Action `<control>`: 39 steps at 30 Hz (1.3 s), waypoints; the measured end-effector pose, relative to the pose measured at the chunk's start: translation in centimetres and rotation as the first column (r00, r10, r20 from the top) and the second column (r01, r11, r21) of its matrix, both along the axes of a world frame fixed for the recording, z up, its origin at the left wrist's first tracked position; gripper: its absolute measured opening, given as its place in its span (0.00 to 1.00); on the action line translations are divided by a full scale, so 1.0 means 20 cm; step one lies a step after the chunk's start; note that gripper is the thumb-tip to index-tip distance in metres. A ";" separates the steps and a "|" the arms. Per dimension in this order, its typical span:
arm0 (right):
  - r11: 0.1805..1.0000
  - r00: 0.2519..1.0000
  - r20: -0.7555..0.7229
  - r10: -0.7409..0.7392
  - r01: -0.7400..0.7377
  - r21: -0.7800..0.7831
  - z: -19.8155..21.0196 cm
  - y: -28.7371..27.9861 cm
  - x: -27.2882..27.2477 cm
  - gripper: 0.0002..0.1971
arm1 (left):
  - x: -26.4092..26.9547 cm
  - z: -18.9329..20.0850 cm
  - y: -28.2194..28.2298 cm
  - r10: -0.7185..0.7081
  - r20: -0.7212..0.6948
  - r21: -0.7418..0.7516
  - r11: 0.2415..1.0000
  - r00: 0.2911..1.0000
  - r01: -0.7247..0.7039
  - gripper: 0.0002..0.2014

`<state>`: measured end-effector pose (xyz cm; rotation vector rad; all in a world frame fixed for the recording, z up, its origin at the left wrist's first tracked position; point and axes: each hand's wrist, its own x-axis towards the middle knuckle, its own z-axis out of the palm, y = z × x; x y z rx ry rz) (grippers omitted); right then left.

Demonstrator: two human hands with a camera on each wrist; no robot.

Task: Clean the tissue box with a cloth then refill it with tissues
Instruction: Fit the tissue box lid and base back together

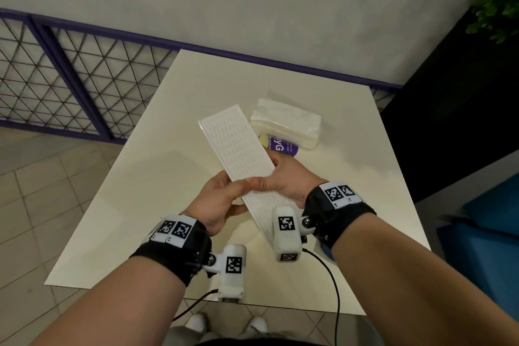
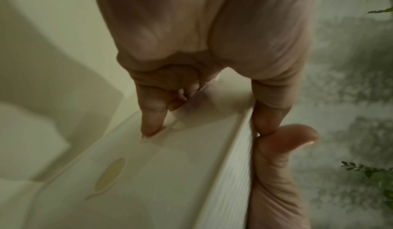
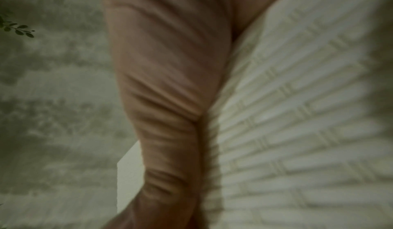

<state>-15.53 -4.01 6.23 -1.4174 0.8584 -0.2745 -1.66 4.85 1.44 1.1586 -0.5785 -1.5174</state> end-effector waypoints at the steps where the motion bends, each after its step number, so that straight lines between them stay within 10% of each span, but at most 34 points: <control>1: 1.000 1.000 -0.007 0.007 -0.006 0.010 0.00 0.00 0.00 0.40 | 0.00 -0.01 0.01 -0.014 -0.020 -0.004 1.000 1.000 0.014 0.24; 11: 0.998 1.000 0.015 0.027 -0.028 0.060 -0.02 0.01 0.00 0.38 | 0.08 -0.03 0.05 -0.161 -0.120 -0.077 0.985 0.980 0.153 0.43; 25: 0.990 0.989 -0.144 0.029 -0.048 -0.131 -0.06 0.02 0.03 0.60 | -0.03 0.01 0.02 0.117 0.130 0.055 0.991 0.985 -0.125 0.15; 39: 0.991 0.984 -0.114 0.134 -0.135 -0.006 -0.05 0.03 -0.01 0.59 | -0.09 0.03 0.07 0.149 0.057 0.028 0.988 0.987 -0.151 0.14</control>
